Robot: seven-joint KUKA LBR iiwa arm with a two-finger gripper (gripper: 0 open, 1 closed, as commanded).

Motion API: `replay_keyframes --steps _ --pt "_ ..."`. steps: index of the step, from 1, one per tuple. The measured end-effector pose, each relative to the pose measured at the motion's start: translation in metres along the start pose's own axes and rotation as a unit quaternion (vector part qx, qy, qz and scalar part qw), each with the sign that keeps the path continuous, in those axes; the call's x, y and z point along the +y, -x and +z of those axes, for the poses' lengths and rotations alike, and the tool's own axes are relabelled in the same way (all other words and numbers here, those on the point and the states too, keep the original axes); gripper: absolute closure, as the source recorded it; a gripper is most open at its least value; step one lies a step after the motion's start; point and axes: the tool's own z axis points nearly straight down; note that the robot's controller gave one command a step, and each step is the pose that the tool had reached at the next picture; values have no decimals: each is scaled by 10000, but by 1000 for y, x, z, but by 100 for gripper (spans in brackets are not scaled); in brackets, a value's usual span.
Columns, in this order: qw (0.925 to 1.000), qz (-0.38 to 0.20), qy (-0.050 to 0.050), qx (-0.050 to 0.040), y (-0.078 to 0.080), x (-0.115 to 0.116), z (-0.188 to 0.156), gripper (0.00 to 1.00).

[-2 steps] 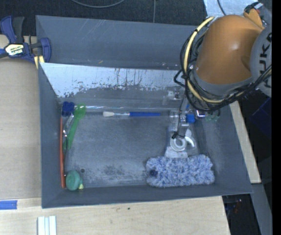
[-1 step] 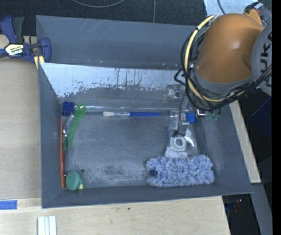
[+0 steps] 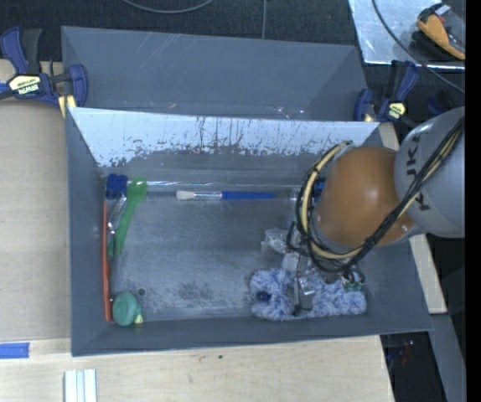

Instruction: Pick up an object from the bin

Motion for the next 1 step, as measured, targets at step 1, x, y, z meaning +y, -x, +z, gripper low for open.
replay_keyframes --steps 1 --pt "9998 206 -9 -32 3 -8 -85 0"
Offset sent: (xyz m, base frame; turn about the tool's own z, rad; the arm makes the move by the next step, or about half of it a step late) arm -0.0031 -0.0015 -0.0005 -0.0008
